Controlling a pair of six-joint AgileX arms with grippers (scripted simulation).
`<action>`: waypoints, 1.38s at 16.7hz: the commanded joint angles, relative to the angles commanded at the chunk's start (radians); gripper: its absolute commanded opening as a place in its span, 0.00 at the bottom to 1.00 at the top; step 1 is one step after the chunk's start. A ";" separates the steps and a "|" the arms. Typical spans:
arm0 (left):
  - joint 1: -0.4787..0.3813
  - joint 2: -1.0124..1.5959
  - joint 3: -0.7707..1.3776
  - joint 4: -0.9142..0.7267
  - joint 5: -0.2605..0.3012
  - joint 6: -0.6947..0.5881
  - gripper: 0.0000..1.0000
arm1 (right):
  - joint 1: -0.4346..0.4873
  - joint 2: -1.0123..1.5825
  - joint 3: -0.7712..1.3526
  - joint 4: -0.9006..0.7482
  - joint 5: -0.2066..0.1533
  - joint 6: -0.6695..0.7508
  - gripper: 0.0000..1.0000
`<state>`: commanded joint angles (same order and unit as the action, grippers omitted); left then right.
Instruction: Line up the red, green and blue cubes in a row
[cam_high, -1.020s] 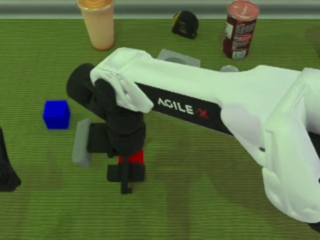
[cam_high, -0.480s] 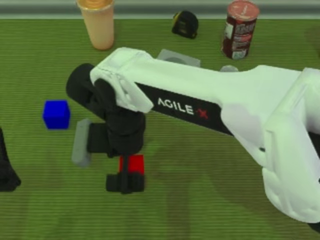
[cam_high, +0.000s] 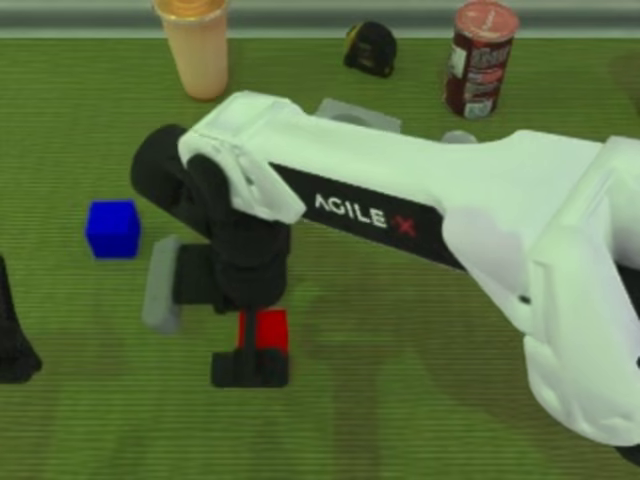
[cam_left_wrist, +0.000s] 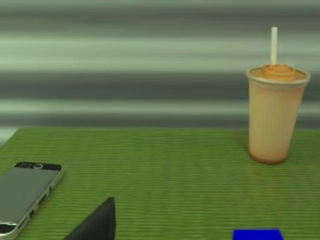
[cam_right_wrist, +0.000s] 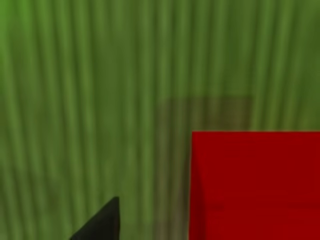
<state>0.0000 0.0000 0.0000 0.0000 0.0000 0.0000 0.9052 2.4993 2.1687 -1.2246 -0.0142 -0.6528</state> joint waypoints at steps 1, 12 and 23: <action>0.000 0.000 0.000 0.000 0.000 0.000 1.00 | 0.000 0.002 0.024 -0.024 0.000 0.001 1.00; 0.000 0.000 0.000 0.000 0.000 0.000 1.00 | 0.001 0.005 0.275 -0.266 0.000 -0.004 1.00; -0.119 0.497 0.445 -0.299 0.003 0.054 1.00 | -0.230 -0.558 -0.217 0.095 -0.033 0.141 1.00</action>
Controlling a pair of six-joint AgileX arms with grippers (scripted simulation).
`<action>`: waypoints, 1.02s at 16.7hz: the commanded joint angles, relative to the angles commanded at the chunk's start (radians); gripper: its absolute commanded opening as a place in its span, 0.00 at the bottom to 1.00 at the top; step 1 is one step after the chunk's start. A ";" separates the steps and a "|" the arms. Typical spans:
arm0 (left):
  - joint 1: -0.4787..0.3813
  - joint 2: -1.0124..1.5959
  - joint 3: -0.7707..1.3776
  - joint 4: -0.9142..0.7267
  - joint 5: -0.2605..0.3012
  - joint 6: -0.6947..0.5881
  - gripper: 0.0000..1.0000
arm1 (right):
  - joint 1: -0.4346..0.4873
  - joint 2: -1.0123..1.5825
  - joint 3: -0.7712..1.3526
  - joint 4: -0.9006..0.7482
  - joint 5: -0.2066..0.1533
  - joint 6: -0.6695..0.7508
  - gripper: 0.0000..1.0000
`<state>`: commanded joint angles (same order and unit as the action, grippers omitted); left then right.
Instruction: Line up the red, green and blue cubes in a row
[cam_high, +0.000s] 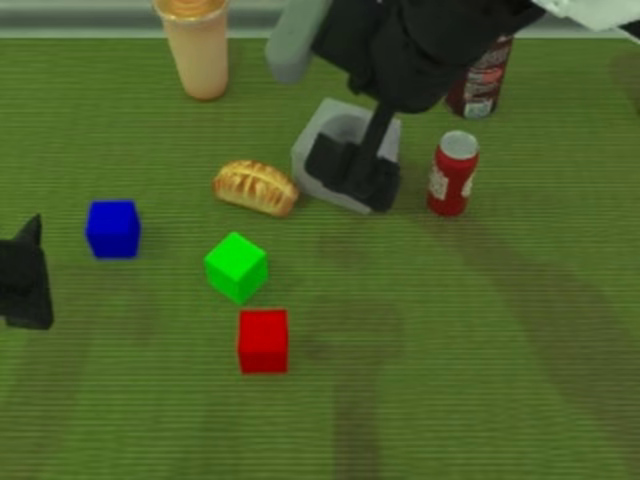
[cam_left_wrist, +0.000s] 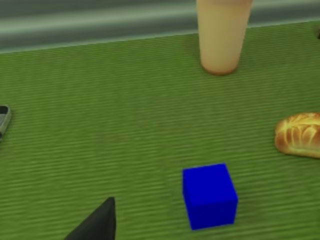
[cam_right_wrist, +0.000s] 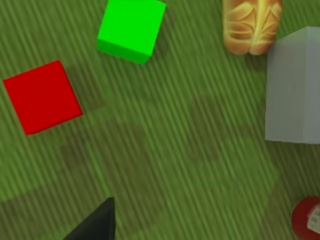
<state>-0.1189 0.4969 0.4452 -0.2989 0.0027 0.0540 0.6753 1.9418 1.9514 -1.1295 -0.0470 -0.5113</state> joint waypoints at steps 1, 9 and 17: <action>-0.020 0.096 0.075 -0.051 0.000 0.009 1.00 | -0.042 -0.110 -0.096 0.063 -0.004 0.029 1.00; -0.185 0.919 0.696 -0.489 -0.001 0.086 1.00 | -0.379 -1.051 -1.006 0.584 -0.014 0.275 1.00; -0.310 1.497 1.182 -0.814 -0.001 0.142 1.00 | -0.608 -1.760 -1.773 1.009 0.028 0.461 1.00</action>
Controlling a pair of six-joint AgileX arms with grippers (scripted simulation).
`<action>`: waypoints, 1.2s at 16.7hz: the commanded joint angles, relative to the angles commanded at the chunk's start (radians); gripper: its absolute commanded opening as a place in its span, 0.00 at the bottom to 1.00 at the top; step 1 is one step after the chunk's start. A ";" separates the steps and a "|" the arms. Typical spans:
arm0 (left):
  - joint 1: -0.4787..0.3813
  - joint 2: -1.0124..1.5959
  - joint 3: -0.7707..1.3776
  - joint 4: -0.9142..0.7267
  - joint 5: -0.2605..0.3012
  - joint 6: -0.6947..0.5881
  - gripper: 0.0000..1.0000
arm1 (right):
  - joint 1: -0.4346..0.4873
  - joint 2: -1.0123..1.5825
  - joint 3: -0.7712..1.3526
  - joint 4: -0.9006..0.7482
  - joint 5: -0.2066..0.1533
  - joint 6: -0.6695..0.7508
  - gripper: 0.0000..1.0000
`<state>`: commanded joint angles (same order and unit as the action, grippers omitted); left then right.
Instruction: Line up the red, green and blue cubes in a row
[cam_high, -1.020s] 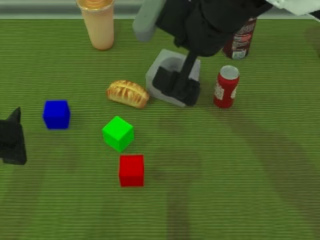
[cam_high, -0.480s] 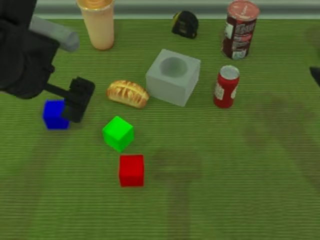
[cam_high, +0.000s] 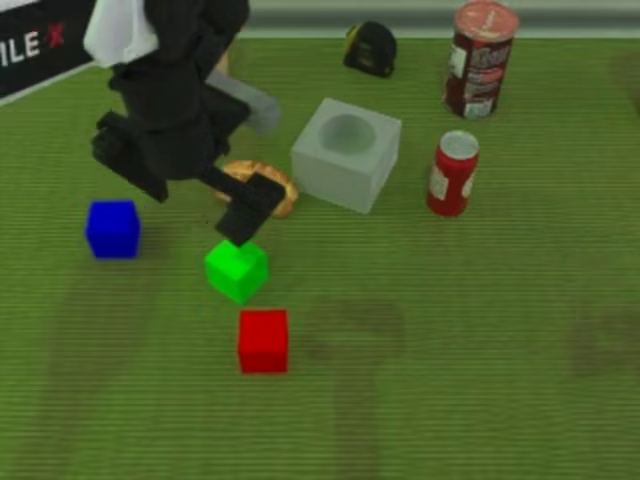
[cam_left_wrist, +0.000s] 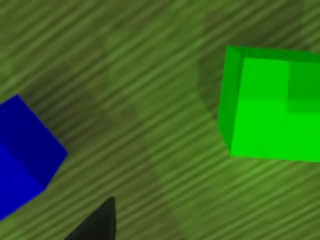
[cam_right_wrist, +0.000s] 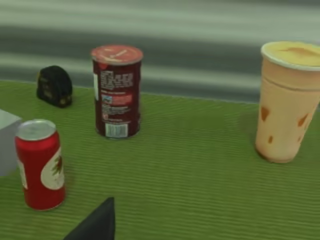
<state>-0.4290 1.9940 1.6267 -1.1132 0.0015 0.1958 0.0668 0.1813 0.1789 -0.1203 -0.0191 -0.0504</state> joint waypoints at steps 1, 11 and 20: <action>-0.010 0.046 0.041 -0.024 0.000 0.004 1.00 | -0.017 -0.057 -0.056 0.036 0.005 0.015 1.00; -0.029 0.150 0.134 -0.076 0.001 0.015 1.00 | -0.057 -0.181 -0.179 0.120 0.019 0.050 1.00; -0.031 0.234 -0.050 0.194 0.002 0.017 1.00 | -0.057 -0.181 -0.179 0.120 0.019 0.050 1.00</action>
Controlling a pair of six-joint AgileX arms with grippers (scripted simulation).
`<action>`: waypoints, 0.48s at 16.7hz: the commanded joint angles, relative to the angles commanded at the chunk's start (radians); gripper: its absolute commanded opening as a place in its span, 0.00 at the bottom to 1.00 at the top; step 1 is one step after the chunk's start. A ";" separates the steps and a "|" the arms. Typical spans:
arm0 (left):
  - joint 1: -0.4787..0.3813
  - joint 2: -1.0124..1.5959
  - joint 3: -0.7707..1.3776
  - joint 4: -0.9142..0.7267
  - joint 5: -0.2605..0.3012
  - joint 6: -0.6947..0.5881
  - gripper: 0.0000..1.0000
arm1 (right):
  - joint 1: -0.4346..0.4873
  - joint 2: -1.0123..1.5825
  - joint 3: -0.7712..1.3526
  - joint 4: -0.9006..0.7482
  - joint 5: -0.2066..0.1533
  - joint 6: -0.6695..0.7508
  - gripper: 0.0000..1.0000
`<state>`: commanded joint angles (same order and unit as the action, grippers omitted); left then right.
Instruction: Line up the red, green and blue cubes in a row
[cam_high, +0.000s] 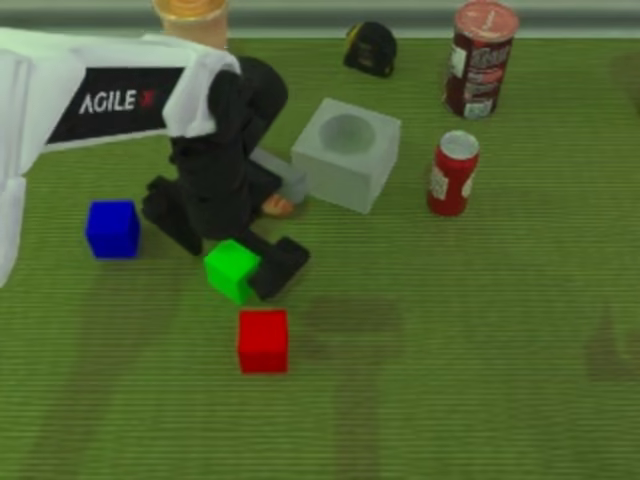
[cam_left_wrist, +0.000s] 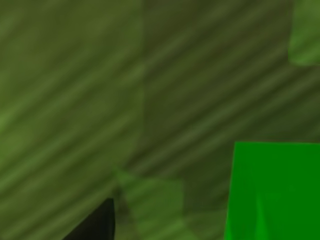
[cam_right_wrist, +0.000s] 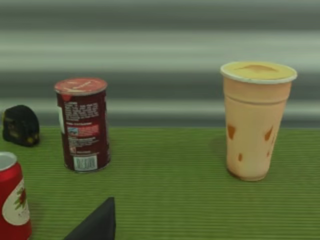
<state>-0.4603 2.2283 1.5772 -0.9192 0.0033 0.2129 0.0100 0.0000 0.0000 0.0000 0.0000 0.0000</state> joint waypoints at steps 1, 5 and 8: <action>0.000 0.001 -0.001 0.001 0.000 0.000 1.00 | 0.000 0.000 0.000 0.000 0.000 0.000 1.00; 0.000 0.001 -0.001 0.001 0.000 0.000 0.92 | 0.000 0.000 0.000 0.000 0.000 0.000 1.00; 0.000 0.001 -0.001 0.001 0.000 0.000 0.70 | 0.000 0.000 0.000 0.000 0.000 0.000 1.00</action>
<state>-0.4604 2.2290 1.5762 -0.9180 0.0033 0.2129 0.0100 0.0000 0.0000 0.0000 0.0000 0.0000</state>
